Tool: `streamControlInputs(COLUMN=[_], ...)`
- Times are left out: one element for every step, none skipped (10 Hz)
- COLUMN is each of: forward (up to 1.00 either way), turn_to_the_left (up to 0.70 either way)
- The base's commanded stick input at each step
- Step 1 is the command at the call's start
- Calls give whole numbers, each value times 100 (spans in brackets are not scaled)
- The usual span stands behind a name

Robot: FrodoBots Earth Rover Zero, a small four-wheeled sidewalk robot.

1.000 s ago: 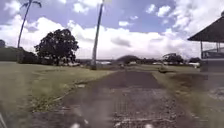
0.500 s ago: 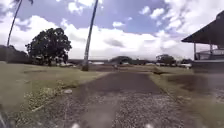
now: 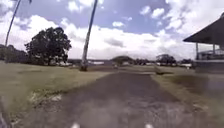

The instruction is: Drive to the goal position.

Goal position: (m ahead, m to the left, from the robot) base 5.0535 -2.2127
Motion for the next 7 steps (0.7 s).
streamControlInputs(forward=[70,70,70,70,70,70,70], turn_to_the_left=[0,0,0,0,0,0,-11])
